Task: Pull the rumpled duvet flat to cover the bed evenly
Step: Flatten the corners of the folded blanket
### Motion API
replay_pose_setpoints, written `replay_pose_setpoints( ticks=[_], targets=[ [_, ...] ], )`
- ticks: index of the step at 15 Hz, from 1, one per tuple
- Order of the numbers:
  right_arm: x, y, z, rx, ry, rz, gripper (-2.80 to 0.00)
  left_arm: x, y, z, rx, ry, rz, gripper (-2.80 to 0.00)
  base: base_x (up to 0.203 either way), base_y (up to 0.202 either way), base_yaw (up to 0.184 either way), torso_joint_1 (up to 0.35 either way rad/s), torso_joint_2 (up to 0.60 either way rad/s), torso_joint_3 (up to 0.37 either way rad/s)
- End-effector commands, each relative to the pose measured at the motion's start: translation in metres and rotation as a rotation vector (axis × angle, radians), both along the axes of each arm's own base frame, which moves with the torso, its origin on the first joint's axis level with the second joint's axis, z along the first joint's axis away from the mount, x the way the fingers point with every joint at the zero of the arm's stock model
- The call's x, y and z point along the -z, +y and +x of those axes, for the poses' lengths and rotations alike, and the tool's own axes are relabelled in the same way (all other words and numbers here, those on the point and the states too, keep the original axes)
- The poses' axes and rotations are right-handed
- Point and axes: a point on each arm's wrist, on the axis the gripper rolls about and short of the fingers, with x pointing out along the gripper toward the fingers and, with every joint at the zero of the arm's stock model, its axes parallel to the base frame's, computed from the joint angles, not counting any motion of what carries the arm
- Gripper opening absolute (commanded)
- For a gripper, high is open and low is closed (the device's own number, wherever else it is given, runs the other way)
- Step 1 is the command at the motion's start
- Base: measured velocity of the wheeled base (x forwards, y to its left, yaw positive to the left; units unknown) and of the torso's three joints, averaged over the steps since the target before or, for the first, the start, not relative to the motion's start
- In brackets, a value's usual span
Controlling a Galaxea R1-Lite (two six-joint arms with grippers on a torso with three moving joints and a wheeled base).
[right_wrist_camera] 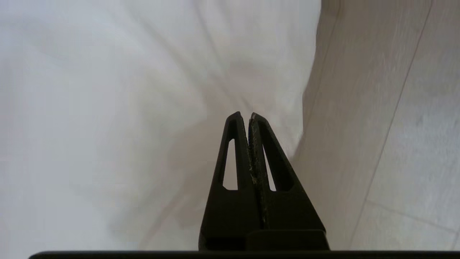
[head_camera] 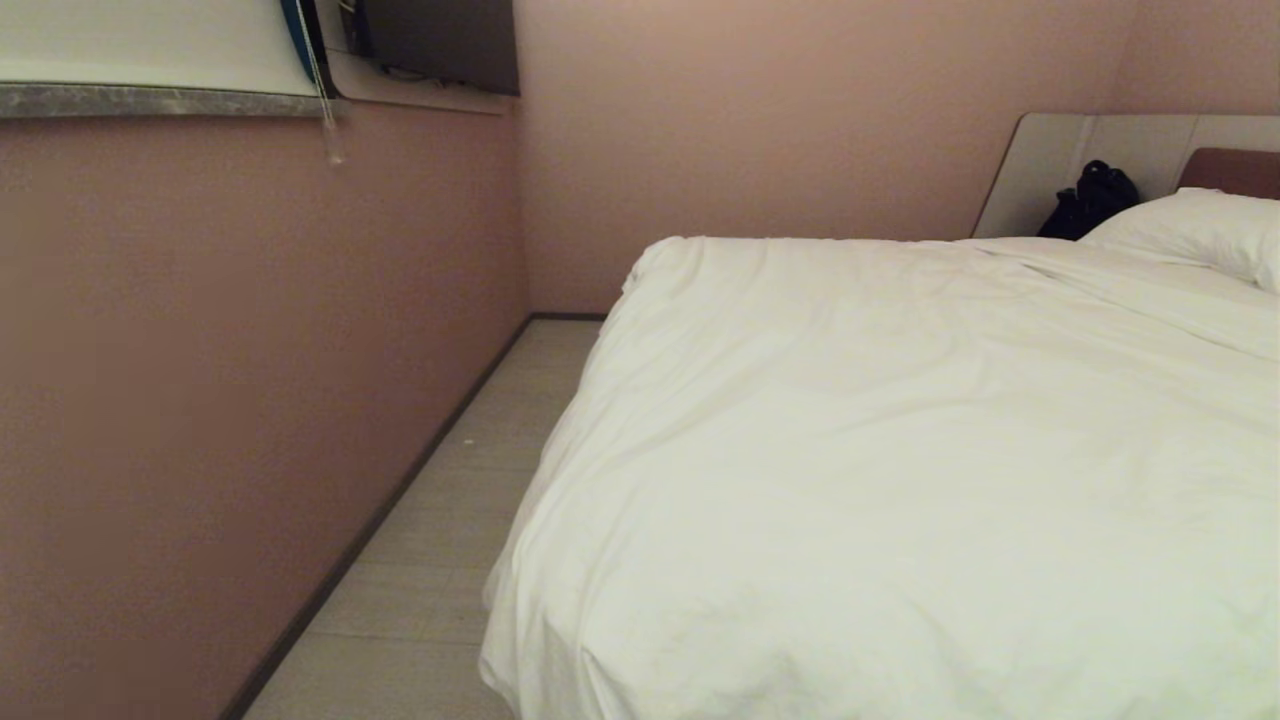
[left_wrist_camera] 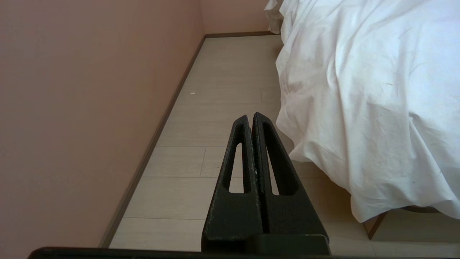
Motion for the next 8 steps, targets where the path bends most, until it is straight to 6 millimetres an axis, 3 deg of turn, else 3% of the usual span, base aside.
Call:
replay_pose_setpoints(
  ticks=[1, 4, 8],
  targets=[
    [0.016, -0.011, 0.0, 0.029, 0.004, 0.084, -2.8, 0.0, 0.0, 0.0, 0.0, -0.001, 0.0, -2.8, 0.0, 0.0, 0.0, 0.0, 0.0, 0.0],
    [0.032, -0.034, -0.003, 0.083, -0.021, 0.109, -2.8, 0.0, 0.0, 0.0, 0.0, -0.001, 0.0, -2.8, 0.0, 0.0, 0.0, 0.0, 0.0, 0.0],
    [0.06, -0.04, 0.003, 0.08, -0.026, 0.121, -2.8, 0.0, 0.0, 0.0, 0.0, -0.001, 0.0, -2.8, 0.0, 0.0, 0.0, 0.0, 0.0, 0.0]
  ],
)
